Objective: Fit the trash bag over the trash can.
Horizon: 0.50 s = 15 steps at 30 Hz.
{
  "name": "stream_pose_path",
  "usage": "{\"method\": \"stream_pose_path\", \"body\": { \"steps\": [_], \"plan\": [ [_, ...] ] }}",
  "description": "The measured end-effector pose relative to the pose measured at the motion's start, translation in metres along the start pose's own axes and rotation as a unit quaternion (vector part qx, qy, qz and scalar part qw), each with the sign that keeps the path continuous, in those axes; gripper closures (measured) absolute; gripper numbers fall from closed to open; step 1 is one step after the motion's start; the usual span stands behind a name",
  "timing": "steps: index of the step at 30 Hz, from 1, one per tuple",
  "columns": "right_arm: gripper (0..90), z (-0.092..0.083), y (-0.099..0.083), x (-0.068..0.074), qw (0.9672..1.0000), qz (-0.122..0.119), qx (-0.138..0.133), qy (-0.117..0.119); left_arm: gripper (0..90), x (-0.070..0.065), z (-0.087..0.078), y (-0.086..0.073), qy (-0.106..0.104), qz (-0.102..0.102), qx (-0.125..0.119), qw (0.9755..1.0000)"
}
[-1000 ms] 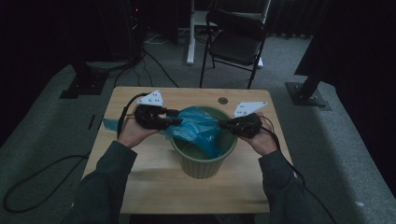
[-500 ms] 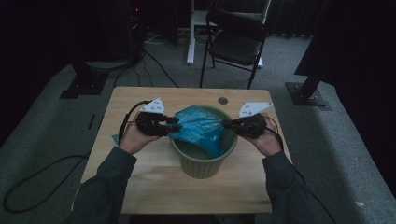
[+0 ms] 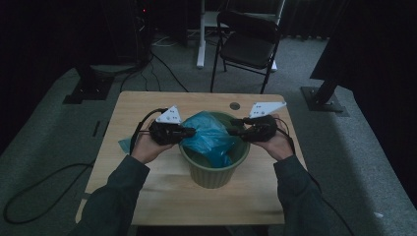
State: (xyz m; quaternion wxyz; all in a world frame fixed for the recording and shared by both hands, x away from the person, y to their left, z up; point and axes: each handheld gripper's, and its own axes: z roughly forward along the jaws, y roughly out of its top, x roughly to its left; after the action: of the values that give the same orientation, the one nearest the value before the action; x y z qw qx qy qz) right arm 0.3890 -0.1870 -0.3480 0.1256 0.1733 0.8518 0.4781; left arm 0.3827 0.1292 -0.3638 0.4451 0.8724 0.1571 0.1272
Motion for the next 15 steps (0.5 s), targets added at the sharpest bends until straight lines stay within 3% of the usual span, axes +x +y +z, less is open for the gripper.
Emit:
{"method": "stream_pose_path", "body": {
  "steps": [9, 15],
  "plan": [
    [56.1, 0.021, 0.009, -0.008, 0.9983, 0.009, 0.051, -0.025, 85.9, -0.005, 0.002, 0.003, -0.001, 0.008, -0.007, 0.9999],
    [56.8, 0.034, 0.017, -0.016, 0.997, 0.018, 0.073, -0.018, 86.1, -0.006, 0.003, 0.004, -0.002, 0.009, -0.01, 0.9999]
  ]
}}
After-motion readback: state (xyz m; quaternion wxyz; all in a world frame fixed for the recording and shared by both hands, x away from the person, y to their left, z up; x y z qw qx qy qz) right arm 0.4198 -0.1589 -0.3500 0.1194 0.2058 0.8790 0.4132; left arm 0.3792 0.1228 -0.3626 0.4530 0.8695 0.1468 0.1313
